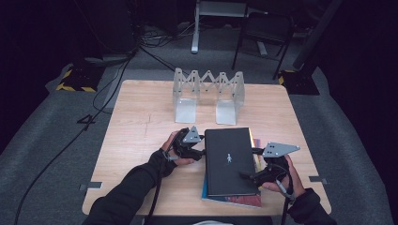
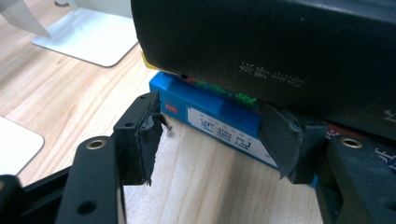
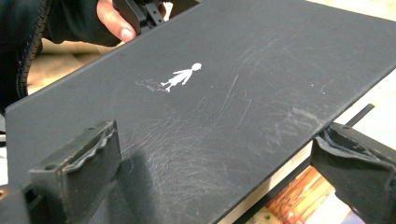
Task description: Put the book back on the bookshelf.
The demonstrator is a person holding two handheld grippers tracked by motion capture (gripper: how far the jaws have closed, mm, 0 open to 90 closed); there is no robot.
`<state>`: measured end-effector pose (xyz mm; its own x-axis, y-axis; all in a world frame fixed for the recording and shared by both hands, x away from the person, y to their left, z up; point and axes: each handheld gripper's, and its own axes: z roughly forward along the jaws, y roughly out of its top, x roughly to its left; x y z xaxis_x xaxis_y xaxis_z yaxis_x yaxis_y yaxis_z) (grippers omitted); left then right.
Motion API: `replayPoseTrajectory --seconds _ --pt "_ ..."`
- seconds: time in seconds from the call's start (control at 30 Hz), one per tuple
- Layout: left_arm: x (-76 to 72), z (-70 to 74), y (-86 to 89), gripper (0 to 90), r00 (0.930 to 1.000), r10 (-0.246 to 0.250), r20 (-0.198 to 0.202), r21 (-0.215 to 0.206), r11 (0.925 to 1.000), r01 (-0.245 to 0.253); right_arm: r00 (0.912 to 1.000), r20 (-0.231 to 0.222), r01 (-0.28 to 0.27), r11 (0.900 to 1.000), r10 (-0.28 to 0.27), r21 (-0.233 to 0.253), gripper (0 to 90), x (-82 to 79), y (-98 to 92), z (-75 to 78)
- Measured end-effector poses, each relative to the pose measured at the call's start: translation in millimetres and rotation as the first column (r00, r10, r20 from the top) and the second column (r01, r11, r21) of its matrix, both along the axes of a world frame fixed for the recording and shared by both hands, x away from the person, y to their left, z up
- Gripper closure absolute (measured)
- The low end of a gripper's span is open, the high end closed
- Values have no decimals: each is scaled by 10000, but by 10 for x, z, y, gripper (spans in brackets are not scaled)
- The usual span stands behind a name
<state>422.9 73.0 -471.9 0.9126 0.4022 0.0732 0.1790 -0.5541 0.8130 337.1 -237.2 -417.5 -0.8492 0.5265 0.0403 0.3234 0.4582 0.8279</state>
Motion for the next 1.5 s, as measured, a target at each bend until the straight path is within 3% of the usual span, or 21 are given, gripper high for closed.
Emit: replayPoseTrajectory --seconds 0.03,0.1,0.23,0.37,0.53,0.7,0.87,1.0,1.1,1.23,1.33,1.43,1.5 --pt "2 21 7 414 10000 10 87 -95 10000 -9 9989 475 -52 9999 48 87 32 -26 2 33" --pt "24 77 28 430 10000 -7 31 -545 9985 9 9969 784 -93 9999 85 106 34 -43 1 53" --pt "44 149 33 438 9998 -80 196 -564 9984 91 9938 1114 -76 10000 68 62 40 -56 0 71" --pt "52 247 26 492 9995 -304 91 -1033 9942 312 9869 1614 -79 9996 36 256 86 -71 -26 115" --pt "66 344 -5 506 9989 -454 118 -1175 9920 465 9821 1874 -278 9979 164 586 176 -70 -55 193" --pt "168 424 -17 549 9991 -425 17 -1437 9887 423 9722 2308 -676 9915 403 1116 345 -44 -94 312" --pt "215 492 -47 608 9988 -496 51 -1660 9849 498 9489 2994 -1406 9830 997 1183 464 -54 -100 469" --pt "258 500 -57 607 9994 -335 -90 -1750 9841 314 9428 3180 -1339 9872 1000 864 471 -33 -74 537" --pt "272 545 -66 607 9997 -230 53 -1788 9836 235 9344 3447 -1185 9909 893 645 484 -44 -46 584" --pt "321 682 -56 607 9997 3 227 -2049 9788 43 8972 4327 -1249 9905 884 566 544 -88 -27 638" --pt "317 732 -42 611 9993 57 370 -2066 9784 21 8812 4634 -1373 9886 932 622 570 -116 -9 639" --pt "279 747 -36 607 9991 83 408 -2117 9773 6 8765 4742 -1373 9872 828 813 585 -162 -36 603" --pt "220 781 -29 553 9979 179 618 -2122 9772 -44 8755 4767 -1392 9860 790 921 593 -190 -57 585"
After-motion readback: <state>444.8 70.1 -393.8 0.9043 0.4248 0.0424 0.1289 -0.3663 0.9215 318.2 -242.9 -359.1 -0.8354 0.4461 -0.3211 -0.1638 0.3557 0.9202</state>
